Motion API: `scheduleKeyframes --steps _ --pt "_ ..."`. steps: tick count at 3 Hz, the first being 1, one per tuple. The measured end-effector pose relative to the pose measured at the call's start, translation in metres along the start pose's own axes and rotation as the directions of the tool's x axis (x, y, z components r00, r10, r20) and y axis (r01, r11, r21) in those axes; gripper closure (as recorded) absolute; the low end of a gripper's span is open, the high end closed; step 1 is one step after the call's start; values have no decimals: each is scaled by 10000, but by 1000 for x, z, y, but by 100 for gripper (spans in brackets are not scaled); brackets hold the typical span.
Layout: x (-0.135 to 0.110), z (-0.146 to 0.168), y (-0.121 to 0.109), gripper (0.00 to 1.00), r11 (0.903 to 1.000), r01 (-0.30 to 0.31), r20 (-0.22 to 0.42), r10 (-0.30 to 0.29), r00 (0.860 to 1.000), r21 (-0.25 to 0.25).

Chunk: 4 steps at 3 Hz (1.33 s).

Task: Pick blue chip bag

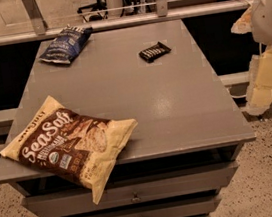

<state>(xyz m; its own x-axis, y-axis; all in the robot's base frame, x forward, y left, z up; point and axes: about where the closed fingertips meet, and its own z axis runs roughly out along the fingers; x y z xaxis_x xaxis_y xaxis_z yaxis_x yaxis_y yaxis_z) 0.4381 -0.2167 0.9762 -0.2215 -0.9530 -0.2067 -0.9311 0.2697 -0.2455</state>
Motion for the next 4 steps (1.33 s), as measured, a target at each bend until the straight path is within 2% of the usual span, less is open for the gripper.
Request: scheduleKeyframes --steps 1,2,3,4 --pt "0 0 0 0 10000 0 1 0 10000 2" --pt "-16 10 -15 0 9999 146 669 -142 9977 -49" --pt "-62 42 -59 0 9997 224 2021 -210 9791 -47" --pt "-133 70 -124 0 9993 -203 3486 81 9373 315"
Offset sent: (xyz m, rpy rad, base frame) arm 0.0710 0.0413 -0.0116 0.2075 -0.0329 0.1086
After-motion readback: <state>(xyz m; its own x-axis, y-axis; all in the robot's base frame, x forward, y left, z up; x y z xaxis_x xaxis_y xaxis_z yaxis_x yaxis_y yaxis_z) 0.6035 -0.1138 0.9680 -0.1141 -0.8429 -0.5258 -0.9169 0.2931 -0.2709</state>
